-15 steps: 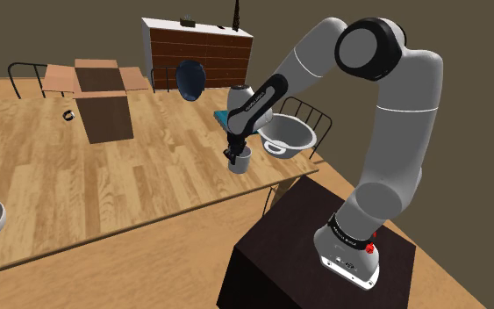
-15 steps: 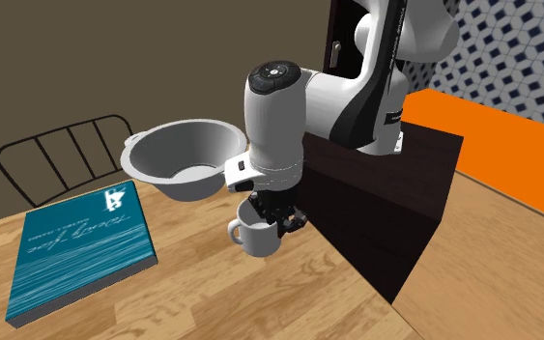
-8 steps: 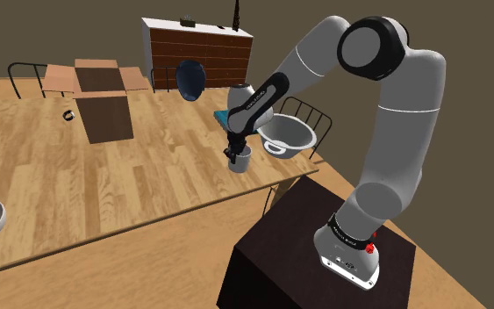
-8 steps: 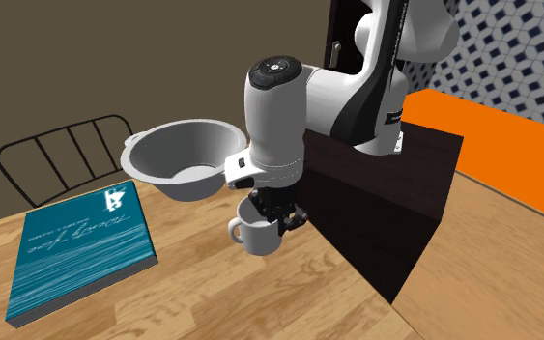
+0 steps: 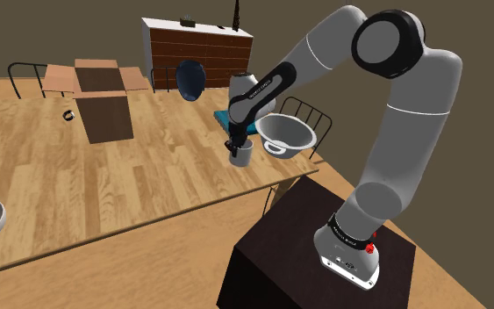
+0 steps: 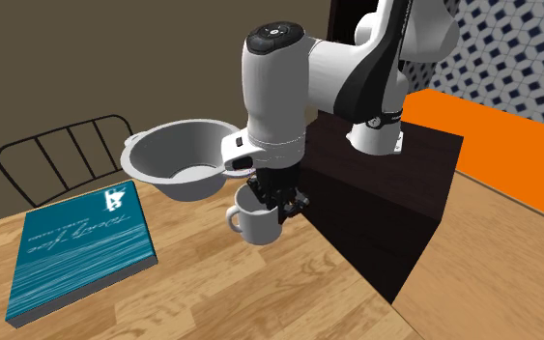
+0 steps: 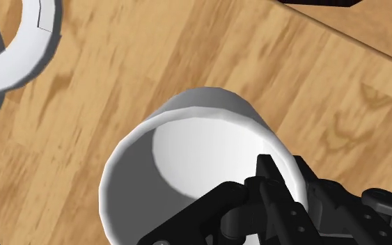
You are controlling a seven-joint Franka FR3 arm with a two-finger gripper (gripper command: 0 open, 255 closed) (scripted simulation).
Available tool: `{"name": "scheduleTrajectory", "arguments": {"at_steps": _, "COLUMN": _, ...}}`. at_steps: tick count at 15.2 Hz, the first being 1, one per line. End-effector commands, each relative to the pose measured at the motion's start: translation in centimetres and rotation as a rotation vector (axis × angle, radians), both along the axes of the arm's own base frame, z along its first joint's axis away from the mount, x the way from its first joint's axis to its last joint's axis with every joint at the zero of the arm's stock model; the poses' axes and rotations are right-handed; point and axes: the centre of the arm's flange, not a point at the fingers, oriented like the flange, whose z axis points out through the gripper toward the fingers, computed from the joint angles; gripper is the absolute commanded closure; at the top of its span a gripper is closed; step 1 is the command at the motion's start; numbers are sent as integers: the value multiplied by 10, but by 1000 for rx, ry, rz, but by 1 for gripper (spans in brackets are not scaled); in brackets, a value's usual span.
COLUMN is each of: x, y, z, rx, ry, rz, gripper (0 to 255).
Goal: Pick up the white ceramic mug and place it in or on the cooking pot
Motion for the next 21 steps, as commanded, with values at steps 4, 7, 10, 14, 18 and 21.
{"name": "scheduleTrajectory", "arguments": {"at_steps": 4, "x": -1, "y": 0, "z": 28, "rx": 0, "ry": 0, "rz": 0, "gripper": 255}}
{"name": "scheduleTrajectory", "arguments": {"at_steps": 7, "x": -1, "y": 0, "z": 44, "rx": 0, "ry": 0, "rz": 0, "gripper": 255}}
{"name": "scheduleTrajectory", "arguments": {"at_steps": 10, "x": -1, "y": 0, "z": 60, "rx": 0, "ry": 0, "rz": 0, "gripper": 255}}
{"name": "scheduleTrajectory", "arguments": {"at_steps": 14, "x": -1, "y": 0, "z": 81, "rx": 0, "ry": 0, "rz": 0, "gripper": 255}}
{"name": "scheduleTrajectory", "arguments": {"at_steps": 18, "x": -1, "y": 0, "z": 102, "rx": 0, "ry": 0, "rz": 0, "gripper": 255}}
{"name": "scheduleTrajectory", "arguments": {"at_steps": 21, "x": -1, "y": 0, "z": 118, "rx": 0, "ry": 0, "rz": 0, "gripper": 255}}
